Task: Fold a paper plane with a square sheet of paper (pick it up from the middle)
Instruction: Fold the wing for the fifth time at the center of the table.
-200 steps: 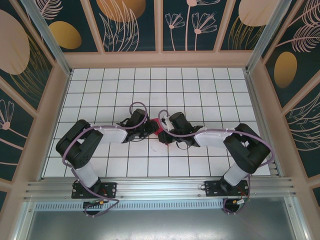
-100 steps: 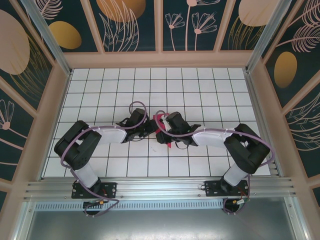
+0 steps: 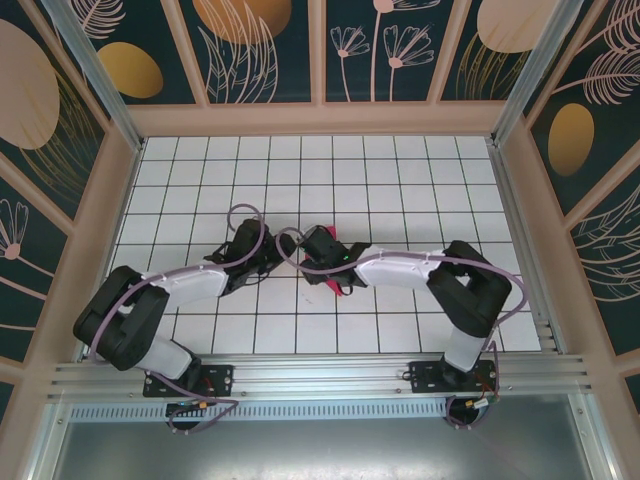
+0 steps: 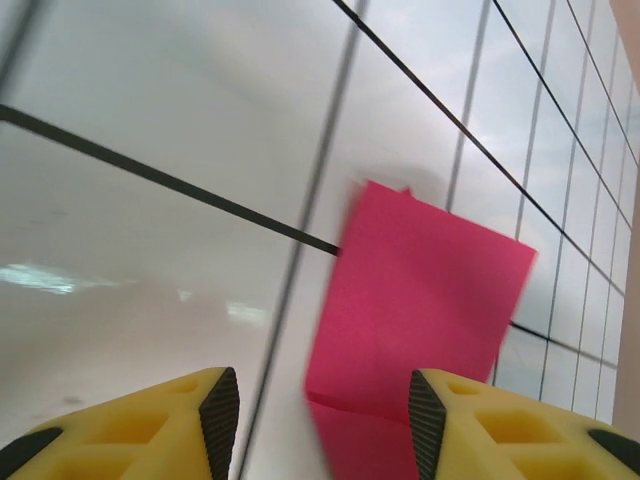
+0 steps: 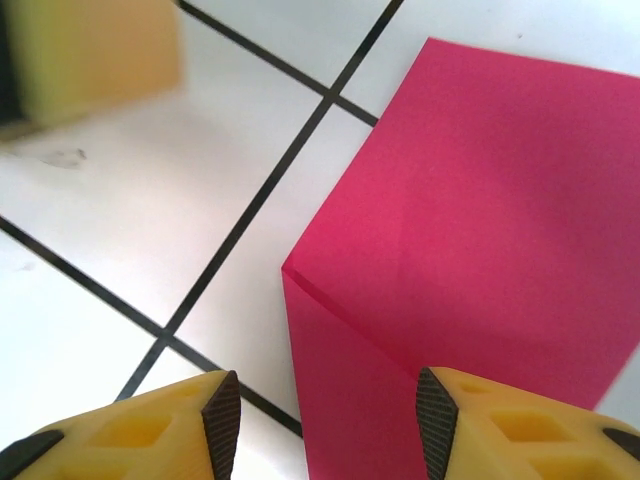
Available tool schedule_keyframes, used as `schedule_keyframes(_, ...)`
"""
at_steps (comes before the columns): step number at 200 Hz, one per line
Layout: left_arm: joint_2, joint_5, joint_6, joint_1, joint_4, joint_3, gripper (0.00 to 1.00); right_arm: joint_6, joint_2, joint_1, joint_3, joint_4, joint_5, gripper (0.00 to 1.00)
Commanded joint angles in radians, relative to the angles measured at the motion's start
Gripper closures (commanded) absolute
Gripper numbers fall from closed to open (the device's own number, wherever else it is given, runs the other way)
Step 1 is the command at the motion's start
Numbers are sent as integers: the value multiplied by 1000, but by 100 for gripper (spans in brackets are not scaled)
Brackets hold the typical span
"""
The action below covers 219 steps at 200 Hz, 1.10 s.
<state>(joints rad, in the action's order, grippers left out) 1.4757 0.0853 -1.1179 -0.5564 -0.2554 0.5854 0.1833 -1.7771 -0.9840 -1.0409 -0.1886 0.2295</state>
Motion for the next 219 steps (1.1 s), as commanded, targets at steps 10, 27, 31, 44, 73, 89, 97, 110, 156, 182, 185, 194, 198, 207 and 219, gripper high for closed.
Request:
schedule_keyframes(10,-49,-12,-9,33,-23,-45,49,0,-63,-26,-59,-135,124,47)
schedule_keyframes(27,-54,-7,-2,35,-33,-54,49,38,-35,-9,-53,-121,72,47)
schedule_keyframes(31,-54,-2,0,36,-36,-54,49,45,-25,-6,-51,-114,58,47)
schedule_keyframes(44,-49,16,9,36,-48,-52,49,65,10,5,-38,-96,34,48)
schedule_keyframes(73,-46,46,31,35,-61,-46,49,137,108,33,1,-74,5,47)
schedule_keyframes(89,-52,56,41,36,-62,-42,49,220,169,79,48,-73,-21,47)
schedule_keyframes(97,-53,60,47,34,-60,-40,49,257,202,111,92,-55,-50,45)
schedule_keyframes(110,-56,69,54,34,-62,-41,49,299,236,182,154,-15,-180,45)
schedule_keyframes(156,-43,105,69,31,-78,-39,49,331,224,247,213,89,-386,44)
schedule_keyframes(182,-43,112,67,27,-79,-41,48,328,166,252,197,98,-383,46)
schedule_keyframes(185,-41,113,67,26,-79,-40,48,328,161,253,197,102,-383,47)
schedule_keyframes(194,-41,115,67,26,-78,-41,48,329,142,261,189,99,-388,48)
schedule_keyframes(198,-41,118,67,26,-77,-39,48,327,137,261,186,98,-389,48)
schedule_keyframes(207,-41,123,70,24,-75,-39,48,326,130,263,187,107,-386,48)
schedule_keyframes(219,-44,123,69,24,-75,-42,48,329,117,268,188,114,-391,49)
